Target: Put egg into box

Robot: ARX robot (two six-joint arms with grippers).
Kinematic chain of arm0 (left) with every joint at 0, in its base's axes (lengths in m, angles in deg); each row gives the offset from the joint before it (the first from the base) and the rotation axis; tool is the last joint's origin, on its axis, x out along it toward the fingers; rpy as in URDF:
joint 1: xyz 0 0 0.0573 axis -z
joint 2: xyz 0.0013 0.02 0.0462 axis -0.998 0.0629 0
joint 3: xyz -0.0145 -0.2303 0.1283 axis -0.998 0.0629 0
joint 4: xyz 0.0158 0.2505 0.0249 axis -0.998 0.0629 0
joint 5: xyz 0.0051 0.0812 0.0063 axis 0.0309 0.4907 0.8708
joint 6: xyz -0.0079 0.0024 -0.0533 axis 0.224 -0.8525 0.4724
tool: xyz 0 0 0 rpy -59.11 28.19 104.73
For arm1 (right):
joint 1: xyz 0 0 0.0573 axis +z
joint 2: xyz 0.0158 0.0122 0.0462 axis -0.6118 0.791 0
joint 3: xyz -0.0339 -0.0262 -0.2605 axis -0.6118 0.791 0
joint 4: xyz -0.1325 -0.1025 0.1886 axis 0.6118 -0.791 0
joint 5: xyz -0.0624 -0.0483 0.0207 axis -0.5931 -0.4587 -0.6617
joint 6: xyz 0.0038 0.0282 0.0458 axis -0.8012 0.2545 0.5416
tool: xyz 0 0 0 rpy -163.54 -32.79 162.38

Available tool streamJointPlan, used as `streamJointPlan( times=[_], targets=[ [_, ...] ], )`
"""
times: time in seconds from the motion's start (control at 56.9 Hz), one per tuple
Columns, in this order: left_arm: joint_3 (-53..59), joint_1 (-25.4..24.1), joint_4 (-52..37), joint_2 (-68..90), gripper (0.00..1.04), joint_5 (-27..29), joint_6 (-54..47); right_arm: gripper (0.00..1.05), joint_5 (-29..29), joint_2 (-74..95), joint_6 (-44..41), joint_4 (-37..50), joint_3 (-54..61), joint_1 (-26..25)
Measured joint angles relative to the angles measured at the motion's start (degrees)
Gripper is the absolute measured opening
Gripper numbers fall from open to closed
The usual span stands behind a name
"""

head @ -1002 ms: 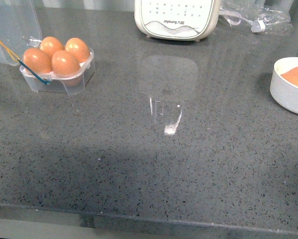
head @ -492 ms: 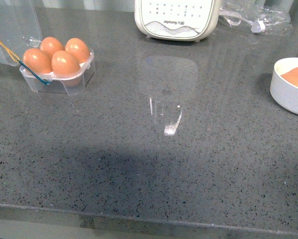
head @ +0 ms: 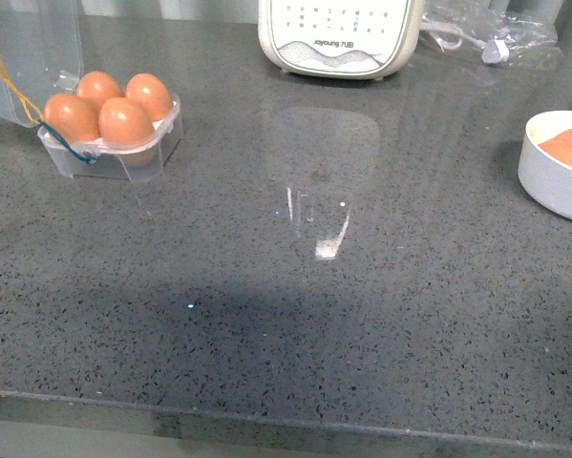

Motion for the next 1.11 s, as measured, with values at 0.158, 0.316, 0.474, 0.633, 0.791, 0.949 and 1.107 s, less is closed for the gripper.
streamJointPlan(
  times=[0.158, 0.316, 0.474, 0.633, 0.791, 0.949, 1.107],
  targets=[
    [1.2, 2.4, 0.2, -0.5, 0.98, 0.3, 0.9, 0.97, 0.0, 0.0, 0.0, 0.0, 0.0, 0.0],
    [3.0, 7.1, 1.4, -3.1, 0.98, 0.2, 1.1, 0.97, 0.0, 0.0, 0.0, 0.0, 0.0, 0.0],
    [4.8, 11.8, 3.5, -6.8, 0.98, -2.1, 1.2, 0.97, 0.0, 0.0, 0.0, 0.0, 0.0, 0.0],
    [6.5, 16.0, 6.7, -11.0, 0.98, -4.2, 1.7, 0.97, 0.0, 0.0, 0.0, 0.0, 0.0, 0.0],
    [6.5, 16.5, 9.2, -13.2, 0.98, -2.4, 2.6, 0.97, 0.0, 0.0, 0.0, 0.0, 0.0, 0.0],
    [7.3, 15.8, 11.8, -19.5, 0.98, -2.3, 2.0, 0.97, 0.0, 0.0, 0.0, 0.0, 0.0, 0.0],
    [11.6, 12.0, 14.5, -29.8, 0.98, -3.5, -1.3, 0.97, 0.0, 0.0, 0.0, 0.0, 0.0, 0.0]
  ],
)
